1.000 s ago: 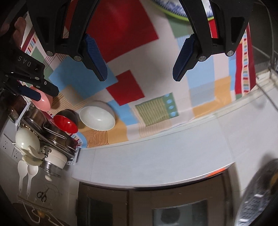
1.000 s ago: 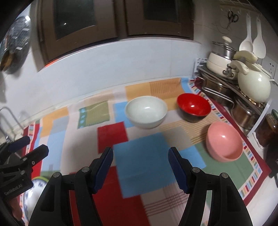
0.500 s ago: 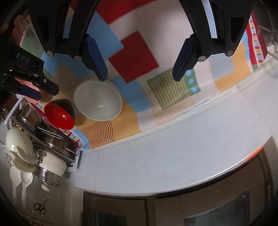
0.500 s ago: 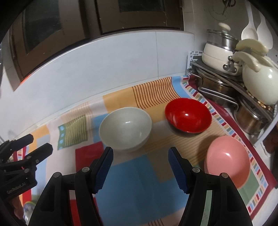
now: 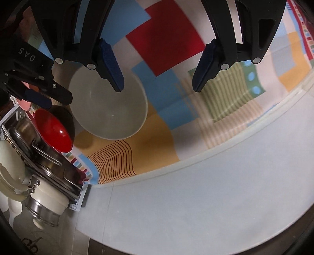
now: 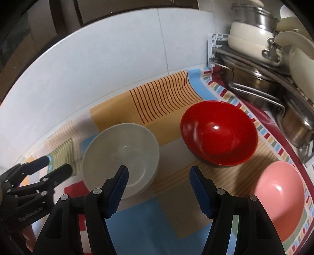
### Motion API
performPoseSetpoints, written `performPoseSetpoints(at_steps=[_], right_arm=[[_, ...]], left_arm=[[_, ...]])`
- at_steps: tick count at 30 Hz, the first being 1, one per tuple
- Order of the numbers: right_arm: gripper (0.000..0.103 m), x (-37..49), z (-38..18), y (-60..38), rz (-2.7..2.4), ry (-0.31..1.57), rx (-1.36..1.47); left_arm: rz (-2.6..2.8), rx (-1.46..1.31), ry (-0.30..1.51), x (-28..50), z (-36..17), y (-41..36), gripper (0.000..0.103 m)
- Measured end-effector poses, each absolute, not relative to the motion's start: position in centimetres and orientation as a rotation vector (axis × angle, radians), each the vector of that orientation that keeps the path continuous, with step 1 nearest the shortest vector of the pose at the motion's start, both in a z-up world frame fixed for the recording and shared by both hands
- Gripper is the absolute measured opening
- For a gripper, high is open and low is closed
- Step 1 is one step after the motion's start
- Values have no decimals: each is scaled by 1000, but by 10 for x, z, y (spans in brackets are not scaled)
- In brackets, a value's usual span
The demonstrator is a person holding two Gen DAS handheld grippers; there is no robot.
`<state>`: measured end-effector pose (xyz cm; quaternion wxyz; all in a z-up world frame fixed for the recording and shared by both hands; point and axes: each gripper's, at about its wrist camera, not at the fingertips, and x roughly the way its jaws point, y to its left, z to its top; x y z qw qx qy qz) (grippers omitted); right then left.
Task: Organize plates and bowls
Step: 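Move the left gripper toward the white bowl by the pot rack, then close the left gripper on the white bowl rim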
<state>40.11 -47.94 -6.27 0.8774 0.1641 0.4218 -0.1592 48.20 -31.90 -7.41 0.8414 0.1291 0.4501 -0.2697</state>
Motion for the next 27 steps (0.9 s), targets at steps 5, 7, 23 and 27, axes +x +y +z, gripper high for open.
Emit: performPoseSetpoints(at_steps=[5,7,23,27], right_arm=[[60,414,-75,-487,-340,900,353],[55,418,-80,-491,-345,910,367],[26,428,-104,-504,-337,965,368],[14,434,-103,-498,-318,971,350]], left_arm=[[-562,289,957,493,-86,-333,69],[-563,286,968,498,-90,-337,67],[-569,316,1050,511,-116,-356,25],[-586,318,1053,510,-117,-361,13]])
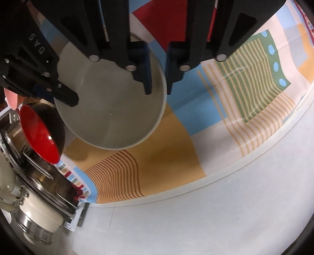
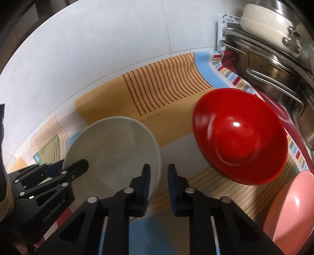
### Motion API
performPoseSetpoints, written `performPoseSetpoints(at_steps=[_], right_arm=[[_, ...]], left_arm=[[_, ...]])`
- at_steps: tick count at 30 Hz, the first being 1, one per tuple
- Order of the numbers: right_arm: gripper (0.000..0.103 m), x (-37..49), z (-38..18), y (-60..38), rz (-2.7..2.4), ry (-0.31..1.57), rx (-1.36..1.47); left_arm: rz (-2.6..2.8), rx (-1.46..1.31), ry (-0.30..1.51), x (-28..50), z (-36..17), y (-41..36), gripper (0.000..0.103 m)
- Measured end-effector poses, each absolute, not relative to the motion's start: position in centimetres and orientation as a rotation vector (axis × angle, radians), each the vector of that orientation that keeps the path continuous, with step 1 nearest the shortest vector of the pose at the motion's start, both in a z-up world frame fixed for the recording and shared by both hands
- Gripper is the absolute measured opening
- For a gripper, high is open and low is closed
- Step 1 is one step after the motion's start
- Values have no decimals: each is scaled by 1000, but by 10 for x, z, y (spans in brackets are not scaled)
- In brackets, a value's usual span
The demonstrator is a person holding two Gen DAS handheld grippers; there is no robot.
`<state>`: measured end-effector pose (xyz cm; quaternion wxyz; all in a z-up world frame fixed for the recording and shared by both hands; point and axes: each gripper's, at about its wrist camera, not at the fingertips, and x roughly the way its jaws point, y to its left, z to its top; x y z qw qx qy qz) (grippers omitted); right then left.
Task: Organize plates and bowls
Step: 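Close the left gripper on the white bowl rim, then carry the white bowl with the left gripper to the plate stack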
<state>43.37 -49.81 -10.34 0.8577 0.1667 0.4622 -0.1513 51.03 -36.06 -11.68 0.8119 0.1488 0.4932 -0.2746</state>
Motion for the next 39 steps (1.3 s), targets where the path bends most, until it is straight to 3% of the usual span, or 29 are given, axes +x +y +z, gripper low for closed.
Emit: performPoseSetpoints(at_steps=[16,27,39], right_arm=[[11,421,-75,-471,-281,948,320],[12,379,-36,-421,-212,923,267],[12,312,-28,-375,-166,956,215]], left_arm=[[-554,262,1010,482,-83,-327,12],[-508,225,951,422,-46,-275,12],[-508,184,974,348,-50,-226,13]])
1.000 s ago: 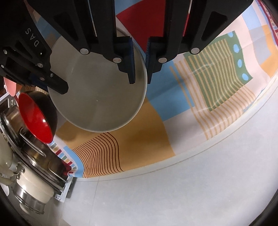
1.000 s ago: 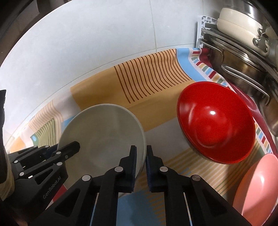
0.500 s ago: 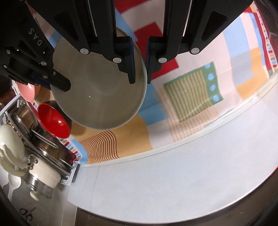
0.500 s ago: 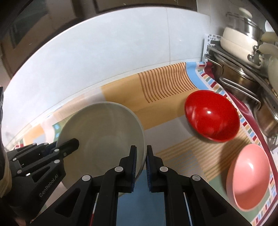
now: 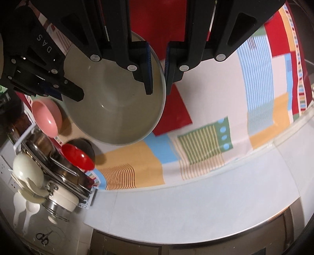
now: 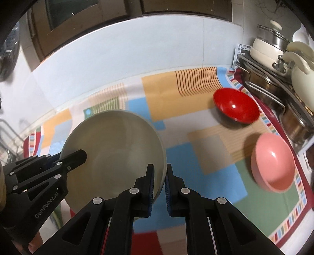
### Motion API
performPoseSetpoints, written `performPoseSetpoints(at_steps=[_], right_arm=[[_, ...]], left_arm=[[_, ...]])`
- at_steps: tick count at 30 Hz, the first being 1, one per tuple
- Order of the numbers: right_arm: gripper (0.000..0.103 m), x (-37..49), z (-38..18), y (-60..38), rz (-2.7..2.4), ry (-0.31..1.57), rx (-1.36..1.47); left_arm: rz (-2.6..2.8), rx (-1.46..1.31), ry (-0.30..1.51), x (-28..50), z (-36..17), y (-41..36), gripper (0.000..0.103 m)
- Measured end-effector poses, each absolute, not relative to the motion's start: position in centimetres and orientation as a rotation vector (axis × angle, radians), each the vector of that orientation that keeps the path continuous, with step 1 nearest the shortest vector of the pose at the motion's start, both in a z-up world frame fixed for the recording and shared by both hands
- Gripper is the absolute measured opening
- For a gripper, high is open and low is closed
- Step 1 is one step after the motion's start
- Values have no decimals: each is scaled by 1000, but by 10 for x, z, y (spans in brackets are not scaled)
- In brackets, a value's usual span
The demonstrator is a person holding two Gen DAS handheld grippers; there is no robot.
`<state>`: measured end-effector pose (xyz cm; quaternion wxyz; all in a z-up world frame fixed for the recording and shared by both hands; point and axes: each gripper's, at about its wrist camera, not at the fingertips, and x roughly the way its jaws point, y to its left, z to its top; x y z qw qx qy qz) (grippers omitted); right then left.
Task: Organize plates and bowls
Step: 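Carry the white bowl with the left gripper to the plate stack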
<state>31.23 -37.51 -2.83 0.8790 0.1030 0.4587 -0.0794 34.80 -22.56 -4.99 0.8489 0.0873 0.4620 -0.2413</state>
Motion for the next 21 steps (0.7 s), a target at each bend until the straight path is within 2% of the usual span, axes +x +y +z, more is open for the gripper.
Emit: performPoseSetpoints(at_steps=[21], right_arm=[[12,236,-61,-340,-159,1085,216]], left_arm=[[-553,180,1105,273,-91,-194,14]])
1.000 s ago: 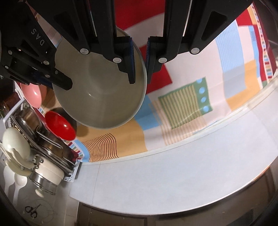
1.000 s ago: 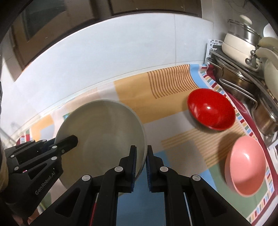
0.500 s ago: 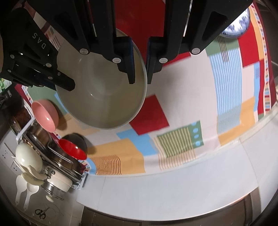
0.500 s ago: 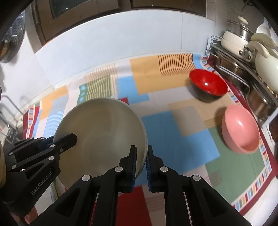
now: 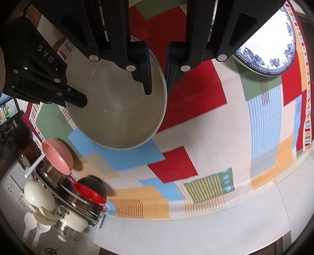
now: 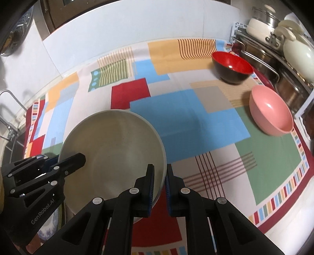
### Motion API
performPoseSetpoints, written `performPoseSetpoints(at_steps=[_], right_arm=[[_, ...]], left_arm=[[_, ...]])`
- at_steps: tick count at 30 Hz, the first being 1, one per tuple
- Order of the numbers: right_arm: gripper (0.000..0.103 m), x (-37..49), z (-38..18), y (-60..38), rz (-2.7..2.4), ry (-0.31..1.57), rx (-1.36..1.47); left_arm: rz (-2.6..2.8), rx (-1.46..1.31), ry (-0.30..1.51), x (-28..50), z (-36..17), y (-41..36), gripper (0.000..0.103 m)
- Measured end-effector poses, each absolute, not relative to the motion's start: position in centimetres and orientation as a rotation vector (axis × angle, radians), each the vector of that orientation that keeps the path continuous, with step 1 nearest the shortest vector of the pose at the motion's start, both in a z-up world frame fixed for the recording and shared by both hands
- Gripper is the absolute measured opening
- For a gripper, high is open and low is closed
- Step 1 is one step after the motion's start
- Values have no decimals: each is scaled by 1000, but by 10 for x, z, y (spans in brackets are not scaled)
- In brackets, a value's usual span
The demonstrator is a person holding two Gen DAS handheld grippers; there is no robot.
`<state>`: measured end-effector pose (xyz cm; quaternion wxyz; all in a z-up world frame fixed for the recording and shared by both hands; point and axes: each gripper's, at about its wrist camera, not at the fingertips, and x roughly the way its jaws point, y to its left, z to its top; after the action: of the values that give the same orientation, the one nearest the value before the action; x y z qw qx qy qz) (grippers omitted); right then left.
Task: Organize plates and bowls
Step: 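Carry the white bowl with the left gripper to the plate stack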
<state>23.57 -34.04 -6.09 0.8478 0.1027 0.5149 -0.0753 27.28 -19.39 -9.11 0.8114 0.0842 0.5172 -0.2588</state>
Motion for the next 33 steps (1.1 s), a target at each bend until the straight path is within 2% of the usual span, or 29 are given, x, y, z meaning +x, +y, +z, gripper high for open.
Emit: performPoseSetpoints(at_steps=[24,32,33], right_arm=[[13,228,-86,-350,-150,1163,257],[14,227,-87,-351,-138,1156,268],[14,228,-87,-351,-136,1156,268]], left_arm=[[-542,194,1179,270,-116,-205,14],[-543,188,1184,271,-117,-205,19],[-537,188,1180,272,-116,-204,22]])
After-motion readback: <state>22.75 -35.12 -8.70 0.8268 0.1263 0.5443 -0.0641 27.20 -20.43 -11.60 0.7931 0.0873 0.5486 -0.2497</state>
